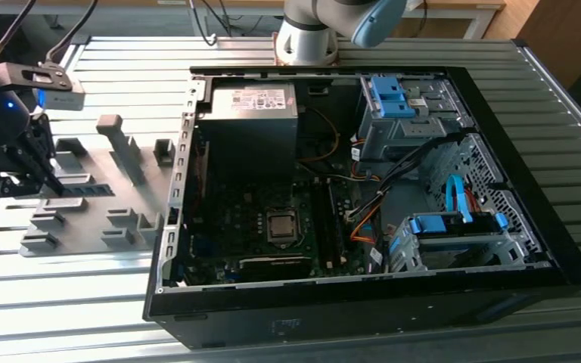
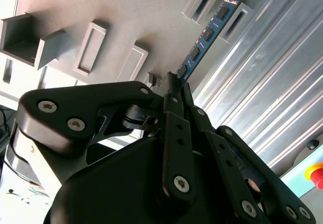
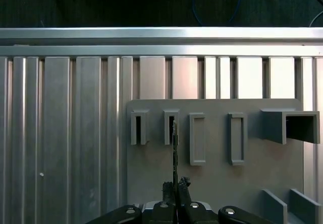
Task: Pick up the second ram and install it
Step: 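Pick up the second ram and move it above second insertion slot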
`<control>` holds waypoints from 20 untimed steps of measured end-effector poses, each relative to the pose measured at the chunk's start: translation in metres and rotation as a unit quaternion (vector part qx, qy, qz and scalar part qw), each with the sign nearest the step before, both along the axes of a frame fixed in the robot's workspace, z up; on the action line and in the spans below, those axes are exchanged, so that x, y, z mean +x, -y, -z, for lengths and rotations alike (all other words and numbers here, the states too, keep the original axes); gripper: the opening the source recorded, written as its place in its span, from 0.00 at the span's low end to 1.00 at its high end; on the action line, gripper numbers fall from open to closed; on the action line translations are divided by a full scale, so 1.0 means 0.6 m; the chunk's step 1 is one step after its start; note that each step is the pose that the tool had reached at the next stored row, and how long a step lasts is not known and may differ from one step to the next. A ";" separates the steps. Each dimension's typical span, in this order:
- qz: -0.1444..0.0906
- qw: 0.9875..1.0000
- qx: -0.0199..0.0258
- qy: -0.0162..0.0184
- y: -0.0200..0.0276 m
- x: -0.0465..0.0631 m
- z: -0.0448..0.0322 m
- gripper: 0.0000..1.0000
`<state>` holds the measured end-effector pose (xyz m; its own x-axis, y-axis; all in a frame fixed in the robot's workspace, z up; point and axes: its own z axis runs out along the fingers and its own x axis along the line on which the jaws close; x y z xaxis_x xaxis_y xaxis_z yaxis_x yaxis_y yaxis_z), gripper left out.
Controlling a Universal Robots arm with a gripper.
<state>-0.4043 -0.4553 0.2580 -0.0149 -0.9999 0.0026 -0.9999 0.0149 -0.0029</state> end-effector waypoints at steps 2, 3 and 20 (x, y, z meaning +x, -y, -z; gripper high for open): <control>0.000 1.000 0.000 0.000 0.0000 0.000 -0.002 0.14; 0.000 1.000 0.000 0.000 0.0000 0.000 -0.003 0.14; 0.000 1.000 0.000 0.000 0.0000 0.000 -0.021 0.14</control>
